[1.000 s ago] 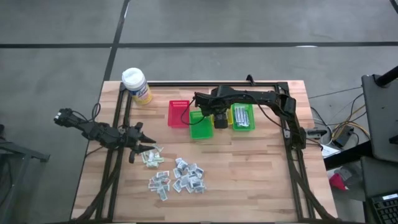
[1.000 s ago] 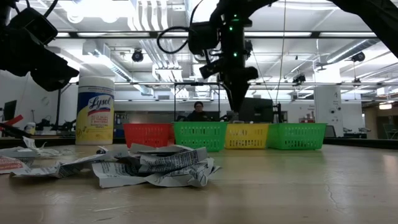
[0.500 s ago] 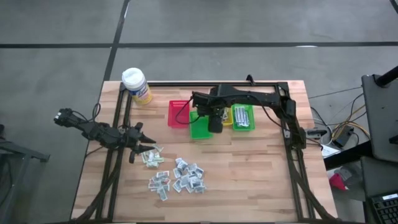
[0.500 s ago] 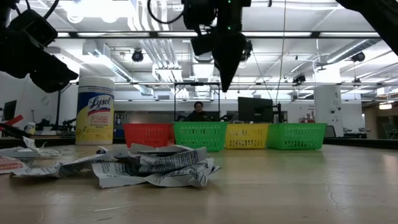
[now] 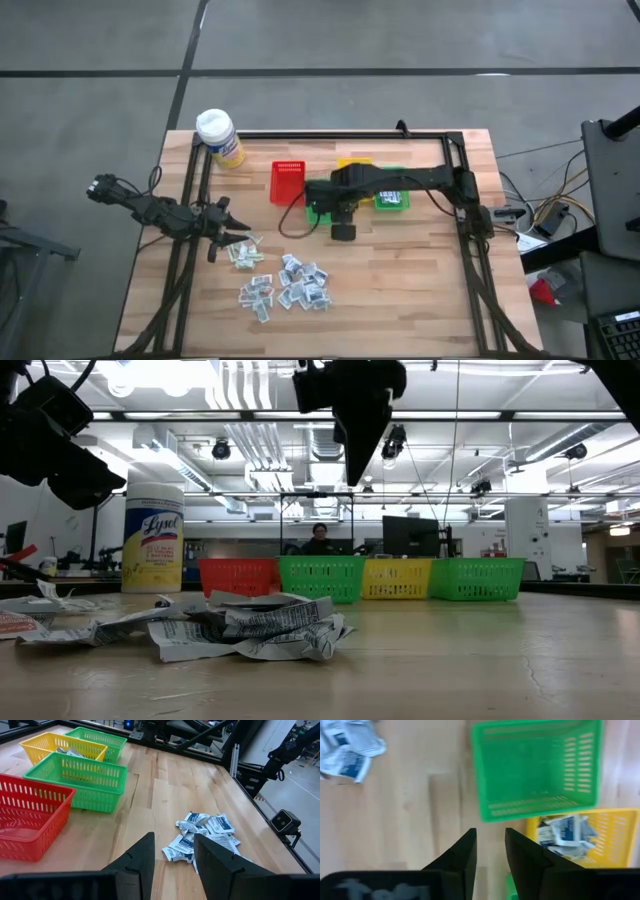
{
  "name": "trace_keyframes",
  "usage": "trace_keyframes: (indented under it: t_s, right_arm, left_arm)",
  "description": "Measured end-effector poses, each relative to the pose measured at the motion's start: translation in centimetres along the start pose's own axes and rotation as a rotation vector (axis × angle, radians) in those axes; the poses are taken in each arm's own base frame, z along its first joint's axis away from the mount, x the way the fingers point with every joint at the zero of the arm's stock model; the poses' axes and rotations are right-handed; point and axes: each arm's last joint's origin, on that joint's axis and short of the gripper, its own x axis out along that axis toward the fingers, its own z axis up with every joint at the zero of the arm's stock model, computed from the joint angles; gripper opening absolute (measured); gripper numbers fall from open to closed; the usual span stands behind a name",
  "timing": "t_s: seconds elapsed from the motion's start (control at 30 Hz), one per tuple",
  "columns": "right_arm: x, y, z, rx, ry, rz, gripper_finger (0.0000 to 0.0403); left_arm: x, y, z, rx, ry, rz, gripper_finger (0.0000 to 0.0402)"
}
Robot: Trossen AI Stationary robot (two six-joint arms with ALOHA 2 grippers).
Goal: Pick & Place First Aid Supplies
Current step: Put the alcohol pad into the yellow basket
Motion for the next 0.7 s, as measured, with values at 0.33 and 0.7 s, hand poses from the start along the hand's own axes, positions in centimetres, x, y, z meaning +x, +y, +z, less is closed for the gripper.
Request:
trace_keyframes:
  t_s: [0.33, 0.7]
  right_arm:
    - [-0.5, 5.0, -0.4, -0.044, -0.017, 0.021, 0.0078]
    - [-1.0, 9.0, -0.4, -0.108, -0.085, 0.139, 0.0063]
  left_arm:
    - [0.0, 0.0, 0.0, 0.000, 0.000, 0.000, 0.0131]
    - [0.0, 0.0, 0.0, 0.000, 0.000, 0.000, 0.0131]
